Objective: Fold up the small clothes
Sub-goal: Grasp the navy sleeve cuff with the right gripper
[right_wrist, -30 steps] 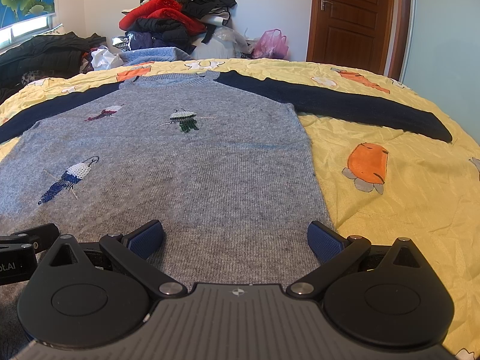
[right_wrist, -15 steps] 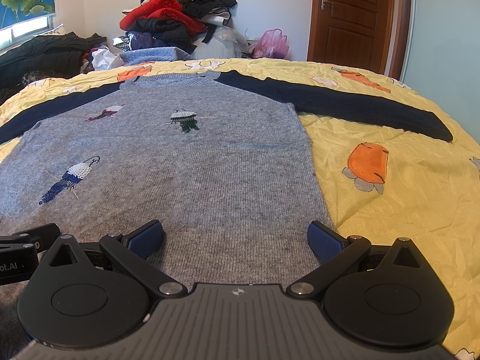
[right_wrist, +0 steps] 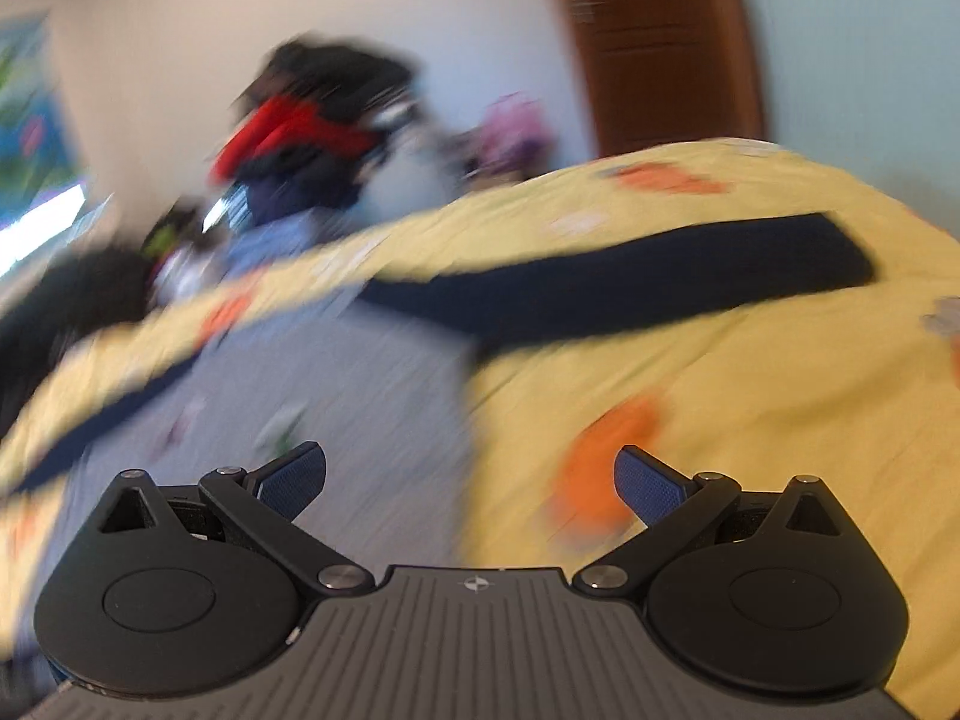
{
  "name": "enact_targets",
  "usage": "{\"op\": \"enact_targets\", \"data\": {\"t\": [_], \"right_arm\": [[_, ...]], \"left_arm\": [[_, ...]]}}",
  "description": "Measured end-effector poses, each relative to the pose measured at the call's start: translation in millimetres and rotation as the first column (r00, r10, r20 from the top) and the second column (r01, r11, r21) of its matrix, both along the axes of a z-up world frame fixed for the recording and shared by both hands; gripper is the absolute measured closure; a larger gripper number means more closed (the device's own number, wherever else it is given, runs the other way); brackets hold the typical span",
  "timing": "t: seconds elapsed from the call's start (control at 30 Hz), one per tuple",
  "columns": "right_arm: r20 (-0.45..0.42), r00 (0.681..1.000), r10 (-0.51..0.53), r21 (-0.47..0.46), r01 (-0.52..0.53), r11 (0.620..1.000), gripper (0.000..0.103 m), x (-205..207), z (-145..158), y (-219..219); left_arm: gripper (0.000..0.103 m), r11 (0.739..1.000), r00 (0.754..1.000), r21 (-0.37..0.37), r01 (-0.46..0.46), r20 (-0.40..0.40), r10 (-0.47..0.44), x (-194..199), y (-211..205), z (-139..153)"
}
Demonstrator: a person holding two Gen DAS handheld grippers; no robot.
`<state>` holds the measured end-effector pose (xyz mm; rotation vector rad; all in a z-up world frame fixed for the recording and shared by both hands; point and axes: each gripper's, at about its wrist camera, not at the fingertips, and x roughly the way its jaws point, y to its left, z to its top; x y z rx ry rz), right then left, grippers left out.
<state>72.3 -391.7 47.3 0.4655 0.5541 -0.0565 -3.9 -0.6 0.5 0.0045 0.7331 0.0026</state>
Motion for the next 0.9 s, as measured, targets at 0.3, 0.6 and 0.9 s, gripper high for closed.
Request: {"op": "enact_targets", "data": {"t": [0.3,0.6,0.9], "right_arm": [[-0.119,0.904,-0.410,0.560,0.403,0.724,0.033,43.6,-55.5,-193.1],[-0.102,0.887,-0.451,0.536,0.431,0.726,0.038,79.1,-76.5,-216.2],[-0.005,0.902,-0.433,0.322,0.411,0.853,0.085,98.8,-48.5,-183.9]], "left_arm": [[0.000,1.000,1.000,0.001,-0.001,0.000,0.001,0.0,-0.1,0.0],[0.000,1.000,1.000,0.000,0.000,0.001,0.000,0.2,0.1,-0.3],[0.000,1.000,1.000,0.000,0.000,0.001,0.000,0.1,-0.1,-0.3]]}}
